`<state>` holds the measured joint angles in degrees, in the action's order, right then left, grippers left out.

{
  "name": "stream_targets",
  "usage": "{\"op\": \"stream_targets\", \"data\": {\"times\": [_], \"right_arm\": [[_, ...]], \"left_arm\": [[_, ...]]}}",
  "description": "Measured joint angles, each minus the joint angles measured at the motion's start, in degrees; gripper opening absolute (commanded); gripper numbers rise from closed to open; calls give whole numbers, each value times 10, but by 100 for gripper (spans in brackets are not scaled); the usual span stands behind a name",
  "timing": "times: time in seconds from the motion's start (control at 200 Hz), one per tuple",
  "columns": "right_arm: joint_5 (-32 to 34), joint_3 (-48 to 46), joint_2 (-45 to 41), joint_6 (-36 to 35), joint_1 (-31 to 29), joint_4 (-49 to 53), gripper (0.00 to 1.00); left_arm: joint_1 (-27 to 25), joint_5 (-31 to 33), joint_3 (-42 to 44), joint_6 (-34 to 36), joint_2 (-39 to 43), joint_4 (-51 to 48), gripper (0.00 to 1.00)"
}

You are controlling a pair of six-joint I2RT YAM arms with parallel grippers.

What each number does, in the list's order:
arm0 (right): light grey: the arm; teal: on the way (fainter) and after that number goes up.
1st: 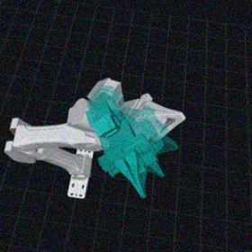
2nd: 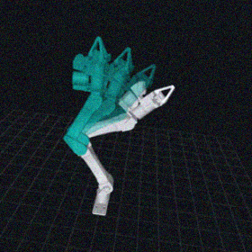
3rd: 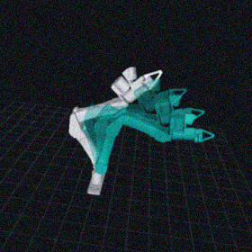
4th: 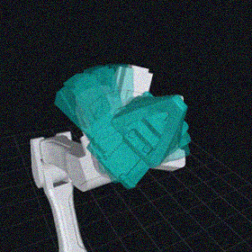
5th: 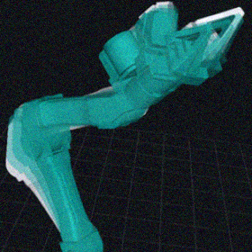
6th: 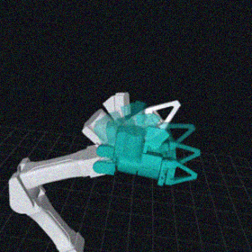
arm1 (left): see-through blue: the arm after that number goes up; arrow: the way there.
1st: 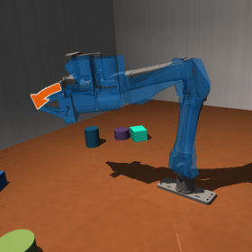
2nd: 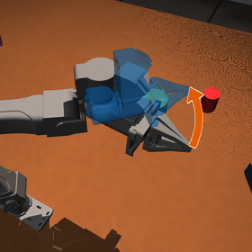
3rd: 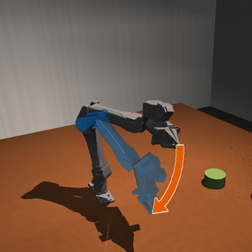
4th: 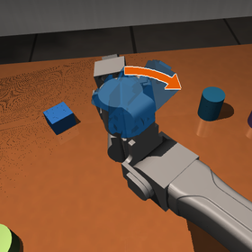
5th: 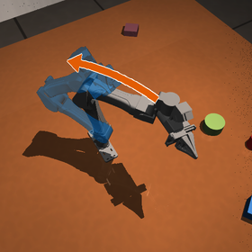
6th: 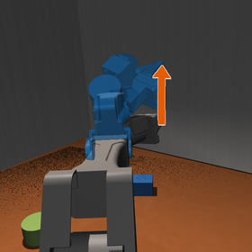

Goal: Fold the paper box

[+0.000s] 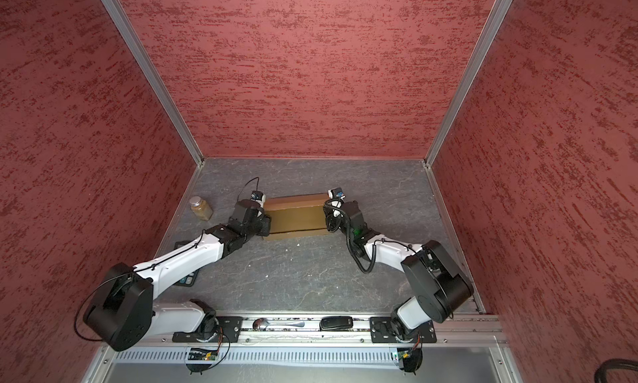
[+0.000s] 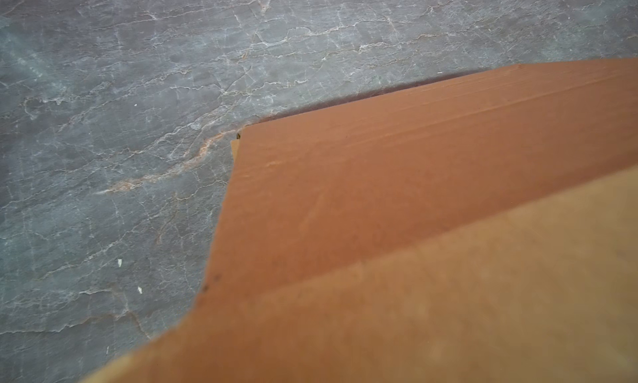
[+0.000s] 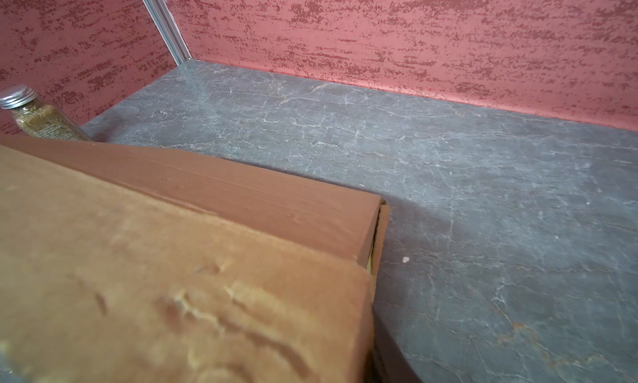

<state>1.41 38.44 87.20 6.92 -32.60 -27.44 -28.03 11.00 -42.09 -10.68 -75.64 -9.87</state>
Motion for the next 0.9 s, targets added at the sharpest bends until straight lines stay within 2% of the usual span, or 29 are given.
{"op": "stream_targets", "data": {"times": [0.511,0.902], "right_arm": [[-4,-37,-70,5,-2,10,63],[-12,-81,-158,8,-2,66,67]], "left_arm": [[0,0,2,0,-1,0,40],[0,0,11,-4,0,0,45]]}}
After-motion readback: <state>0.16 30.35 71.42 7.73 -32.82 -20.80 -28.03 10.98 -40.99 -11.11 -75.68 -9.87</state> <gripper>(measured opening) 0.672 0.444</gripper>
